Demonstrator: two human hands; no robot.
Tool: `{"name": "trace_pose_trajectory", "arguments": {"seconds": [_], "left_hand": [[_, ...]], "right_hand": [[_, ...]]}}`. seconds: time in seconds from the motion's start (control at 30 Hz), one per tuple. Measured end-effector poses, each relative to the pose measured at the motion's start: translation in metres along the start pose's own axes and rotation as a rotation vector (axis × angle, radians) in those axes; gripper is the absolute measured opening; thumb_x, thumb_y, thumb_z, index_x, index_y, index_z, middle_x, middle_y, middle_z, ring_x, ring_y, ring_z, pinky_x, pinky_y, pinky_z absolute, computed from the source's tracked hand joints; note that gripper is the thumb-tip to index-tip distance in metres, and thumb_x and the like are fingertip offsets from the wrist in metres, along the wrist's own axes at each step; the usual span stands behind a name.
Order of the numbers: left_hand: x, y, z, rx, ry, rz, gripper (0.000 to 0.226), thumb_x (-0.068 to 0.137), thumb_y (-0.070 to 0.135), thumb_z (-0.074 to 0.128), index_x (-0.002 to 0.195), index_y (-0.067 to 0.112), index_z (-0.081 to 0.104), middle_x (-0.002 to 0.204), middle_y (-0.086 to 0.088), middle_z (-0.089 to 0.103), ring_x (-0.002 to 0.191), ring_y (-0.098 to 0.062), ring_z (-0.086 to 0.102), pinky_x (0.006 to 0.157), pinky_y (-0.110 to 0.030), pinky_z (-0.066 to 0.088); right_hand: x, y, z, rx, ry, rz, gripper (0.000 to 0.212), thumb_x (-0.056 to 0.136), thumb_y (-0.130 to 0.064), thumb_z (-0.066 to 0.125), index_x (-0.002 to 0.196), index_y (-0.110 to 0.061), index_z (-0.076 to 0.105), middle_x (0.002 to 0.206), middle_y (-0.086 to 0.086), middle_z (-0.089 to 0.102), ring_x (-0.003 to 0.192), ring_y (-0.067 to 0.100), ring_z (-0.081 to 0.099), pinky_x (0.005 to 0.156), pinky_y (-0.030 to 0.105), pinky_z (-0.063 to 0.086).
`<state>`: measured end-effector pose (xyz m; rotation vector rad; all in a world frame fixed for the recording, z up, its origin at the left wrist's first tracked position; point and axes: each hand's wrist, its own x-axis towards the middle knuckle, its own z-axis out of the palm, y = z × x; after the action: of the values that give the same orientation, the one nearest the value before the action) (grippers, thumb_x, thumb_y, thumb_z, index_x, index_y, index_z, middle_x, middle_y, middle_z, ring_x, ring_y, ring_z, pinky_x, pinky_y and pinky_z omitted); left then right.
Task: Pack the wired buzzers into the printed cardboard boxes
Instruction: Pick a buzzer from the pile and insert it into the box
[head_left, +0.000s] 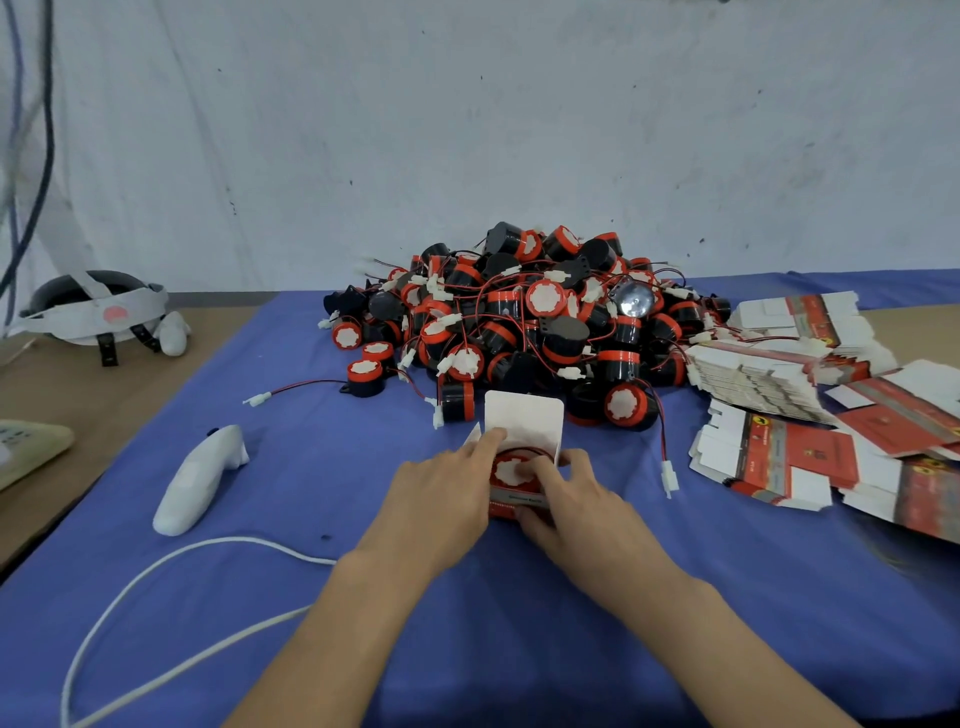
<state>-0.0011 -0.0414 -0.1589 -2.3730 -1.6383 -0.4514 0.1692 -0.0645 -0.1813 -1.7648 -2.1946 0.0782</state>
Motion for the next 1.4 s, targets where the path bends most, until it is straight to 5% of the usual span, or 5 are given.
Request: {"name": "trace_pose_trajectory", "arguments": {"seconds": [0.1, 0.23, 0.6, 1.13, 1.4], "left_hand": [[-0.005, -0.006, -0.012, 0.120, 0.022, 0.033, 0.048, 0.097, 0.014, 0.016, 0.138, 0.029, 0.037, 0.140, 0.016, 0.041, 0.096, -0.005, 0.051, 0.046, -0.021, 0.016], [-0.011, -0.011, -0.026, 0.102, 0.044, -0.032, 0.032, 0.095, 0.019, 0.012, 0.099, 0.027, 0.042, 0.130, 0.015, 0.044, 0.093, -0.007, 0.047, 0.044, -0.020, 0.013], [-0.021, -0.008, -0.001, -0.024, -0.069, -0.055, 0.040, 0.105, 0.029, 0.034, 0.144, 0.035, 0.036, 0.130, 0.009, 0.044, 0.101, -0.015, 0.057, 0.060, -0.028, 0.037], [-0.008, 0.000, 0.003, 0.081, -0.108, -0.057, 0.024, 0.100, 0.021, 0.039, 0.117, 0.023, 0.056, 0.095, 0.006, 0.034, 0.082, -0.015, 0.042, 0.053, -0.028, 0.023], [-0.014, -0.005, -0.003, 0.076, -0.026, -0.031, 0.025, 0.104, 0.025, 0.033, 0.118, 0.027, 0.054, 0.112, 0.009, 0.053, 0.095, -0.012, 0.057, 0.058, -0.028, 0.034]], "right_hand": [[0.000, 0.001, -0.002, 0.001, -0.004, -0.001, 0.043, 0.102, -0.047, 0.047, 0.141, -0.030, 0.036, 0.138, 0.000, 0.033, 0.091, 0.021, 0.064, 0.068, 0.031, 0.054], [0.001, 0.002, -0.001, -0.012, -0.009, 0.001, 0.043, 0.102, -0.048, 0.047, 0.140, -0.032, 0.036, 0.138, 0.000, 0.033, 0.090, 0.021, 0.064, 0.065, 0.031, 0.052], [0.002, 0.005, 0.004, -0.015, 0.007, -0.016, 0.046, 0.102, -0.046, 0.048, 0.143, -0.034, 0.033, 0.140, 0.001, 0.033, 0.090, 0.021, 0.064, 0.063, 0.027, 0.047], [0.001, 0.005, 0.003, 0.062, 0.032, -0.041, 0.049, 0.101, -0.043, 0.051, 0.145, -0.031, 0.032, 0.141, -0.001, 0.033, 0.089, 0.019, 0.065, 0.068, 0.030, 0.056], [0.002, 0.002, 0.001, 0.005, 0.032, -0.010, 0.059, 0.100, -0.052, 0.047, 0.148, -0.026, 0.025, 0.131, -0.001, 0.040, 0.093, 0.020, 0.063, 0.070, 0.031, 0.051]]}}
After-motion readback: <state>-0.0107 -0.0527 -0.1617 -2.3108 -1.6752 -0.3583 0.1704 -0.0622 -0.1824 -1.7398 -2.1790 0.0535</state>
